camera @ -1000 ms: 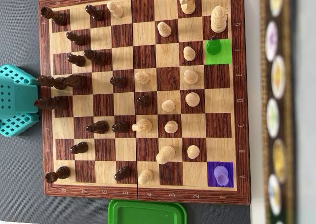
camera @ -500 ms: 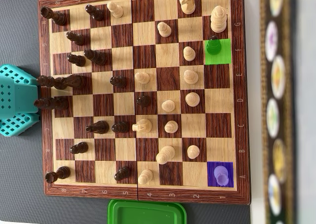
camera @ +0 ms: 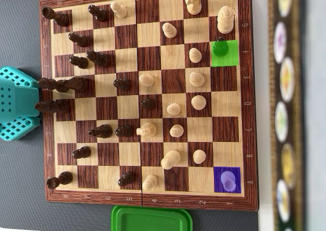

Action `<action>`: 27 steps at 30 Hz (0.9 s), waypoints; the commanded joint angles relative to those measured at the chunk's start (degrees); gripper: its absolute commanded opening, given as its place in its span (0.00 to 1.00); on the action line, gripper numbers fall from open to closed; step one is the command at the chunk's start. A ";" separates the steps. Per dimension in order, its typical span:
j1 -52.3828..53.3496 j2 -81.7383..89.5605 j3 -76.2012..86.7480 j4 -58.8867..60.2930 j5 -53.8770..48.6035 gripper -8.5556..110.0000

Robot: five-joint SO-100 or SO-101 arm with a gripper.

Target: Play chess

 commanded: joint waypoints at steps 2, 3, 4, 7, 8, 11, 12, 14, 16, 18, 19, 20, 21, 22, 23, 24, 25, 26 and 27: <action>-3.34 -0.18 -9.32 22.50 -0.26 0.21; -3.69 -0.18 -10.99 27.51 0.18 0.21; -4.22 -0.18 -12.66 32.26 0.26 0.21; -5.27 -0.18 -17.14 44.91 0.26 0.21; -5.36 -0.18 -18.37 48.52 0.26 0.21; -5.27 -0.09 -21.09 57.48 0.26 0.21; -5.27 -0.09 -22.41 60.03 0.26 0.21; -4.92 -0.26 -24.70 65.13 0.00 0.21; -5.19 -0.53 -25.22 70.40 0.00 0.21; -5.36 -0.53 -25.66 75.06 -0.09 0.21; -5.63 -0.26 -25.75 76.99 0.35 0.21; -6.33 -0.26 -25.75 78.40 0.35 0.21; -7.21 -0.53 -25.75 79.45 0.44 0.21; -8.09 -0.62 -25.75 79.98 0.44 0.21; -8.96 -0.62 -25.58 80.07 0.44 0.21; -9.76 -0.70 -25.31 79.98 0.53 0.21; -10.46 -0.79 -25.14 79.89 0.79 0.21; -10.90 -0.79 -24.96 79.98 1.76 0.21; -11.16 -0.97 -24.96 80.24 2.72 0.21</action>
